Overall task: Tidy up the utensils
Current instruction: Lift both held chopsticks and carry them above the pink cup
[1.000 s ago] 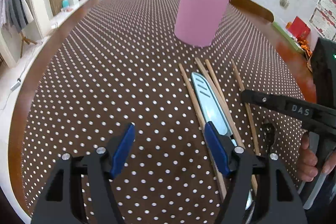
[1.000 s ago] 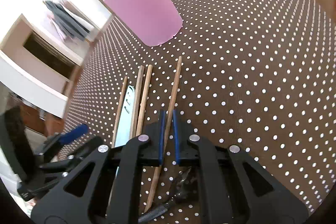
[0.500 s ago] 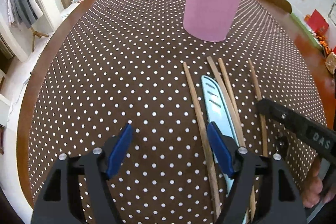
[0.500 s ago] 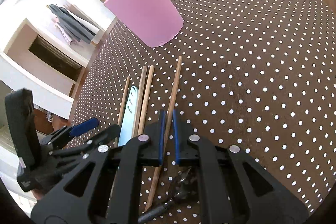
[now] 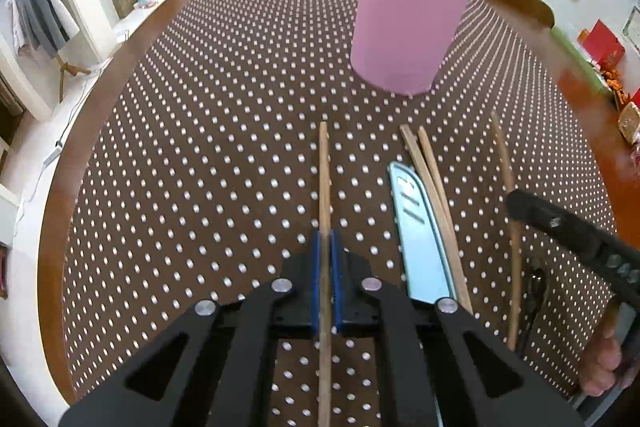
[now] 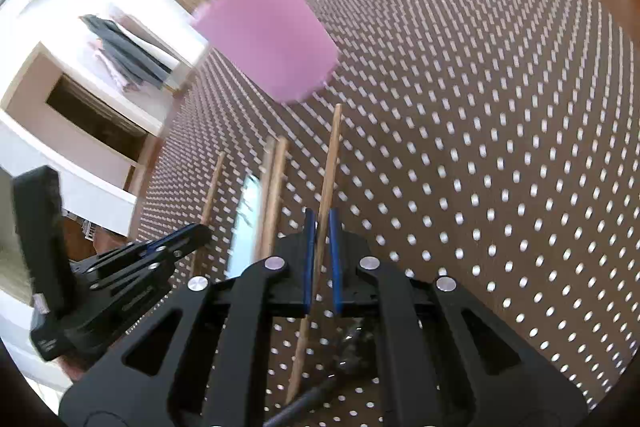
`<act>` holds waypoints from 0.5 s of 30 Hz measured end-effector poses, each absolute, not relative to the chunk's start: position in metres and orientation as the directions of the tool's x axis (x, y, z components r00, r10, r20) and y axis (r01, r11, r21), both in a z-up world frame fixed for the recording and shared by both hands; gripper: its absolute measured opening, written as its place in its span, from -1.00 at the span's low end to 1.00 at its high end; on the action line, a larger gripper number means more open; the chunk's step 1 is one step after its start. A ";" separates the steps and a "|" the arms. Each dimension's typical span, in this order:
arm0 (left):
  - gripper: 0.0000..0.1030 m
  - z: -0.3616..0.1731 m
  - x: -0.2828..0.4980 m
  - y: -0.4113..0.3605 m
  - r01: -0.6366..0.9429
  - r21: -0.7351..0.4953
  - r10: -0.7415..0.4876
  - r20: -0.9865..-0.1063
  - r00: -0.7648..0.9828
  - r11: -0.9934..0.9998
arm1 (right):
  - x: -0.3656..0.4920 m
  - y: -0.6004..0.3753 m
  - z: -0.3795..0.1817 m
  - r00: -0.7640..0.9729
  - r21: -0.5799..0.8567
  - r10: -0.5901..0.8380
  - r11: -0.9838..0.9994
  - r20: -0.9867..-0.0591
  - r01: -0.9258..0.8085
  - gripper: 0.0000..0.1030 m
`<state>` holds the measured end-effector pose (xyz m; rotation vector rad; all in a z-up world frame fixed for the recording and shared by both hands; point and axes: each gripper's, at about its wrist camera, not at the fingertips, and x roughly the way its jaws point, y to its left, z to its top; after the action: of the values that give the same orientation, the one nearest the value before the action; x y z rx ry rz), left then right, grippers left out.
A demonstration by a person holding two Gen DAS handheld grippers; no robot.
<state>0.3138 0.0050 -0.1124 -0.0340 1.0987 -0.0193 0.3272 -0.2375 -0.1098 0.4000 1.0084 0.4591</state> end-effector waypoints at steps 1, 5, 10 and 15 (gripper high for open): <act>-0.89 -0.110 0.315 0.007 -0.005 -0.049 -0.041 -0.889 0.456 0.999 | 0.326 -0.237 -0.101 0.470 0.506 0.530 0.841 -0.706 -0.190 -0.87; -0.89 -0.090 0.314 0.010 0.016 -0.070 -0.068 -0.851 0.521 0.997 | 0.322 -0.238 -0.072 0.548 0.439 0.476 0.874 -0.688 -0.209 -0.88; -0.89 -0.062 0.308 0.001 0.051 -0.073 -0.089 -0.775 0.626 0.996 | 0.316 -0.239 -0.043 0.613 0.402 0.448 0.888 -0.651 -0.222 -0.89; -0.89 -0.039 0.306 0.002 0.062 -0.105 -0.119 -0.723 0.680 0.993 | 0.309 -0.236 -0.017 0.668 0.359 0.418 0.903 -0.616 -0.234 -0.89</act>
<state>0.3059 0.0016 -0.0394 -0.0744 0.8165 -0.1015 0.3088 -0.2357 -0.0169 0.2595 0.7556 0.3726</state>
